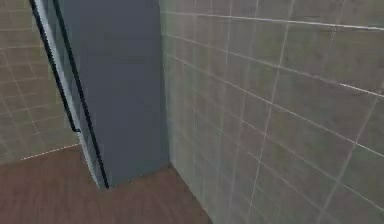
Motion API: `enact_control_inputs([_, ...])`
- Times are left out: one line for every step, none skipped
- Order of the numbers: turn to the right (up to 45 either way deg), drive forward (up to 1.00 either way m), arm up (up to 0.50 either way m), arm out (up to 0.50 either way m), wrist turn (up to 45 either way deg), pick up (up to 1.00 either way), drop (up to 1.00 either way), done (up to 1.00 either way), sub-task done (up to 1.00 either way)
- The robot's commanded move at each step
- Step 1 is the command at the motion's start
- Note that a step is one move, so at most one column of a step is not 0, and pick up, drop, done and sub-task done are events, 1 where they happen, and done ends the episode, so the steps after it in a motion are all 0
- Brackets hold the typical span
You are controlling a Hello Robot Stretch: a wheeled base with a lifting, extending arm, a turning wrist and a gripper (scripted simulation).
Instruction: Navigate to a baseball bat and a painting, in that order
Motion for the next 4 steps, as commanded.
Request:
enact_control_inputs([-45.0, 0.00, 0.00, 0.00, 0.0, 0.00, 0.00, 0.00, 0.00])
enact_control_inputs([-36.0, 0.00, 0.00, 0.00, 0.0, 0.00, 0.00, 0.00, 0.00])
enact_control_inputs([0.0, 1.00, 0.00, 0.00, 0.0, 0.00, 0.00, 0.00, 0.00])
enact_control_inputs([0.0, 1.00, 0.00, 0.00, 0.0, 0.00, 0.00, 0.00, 0.00])
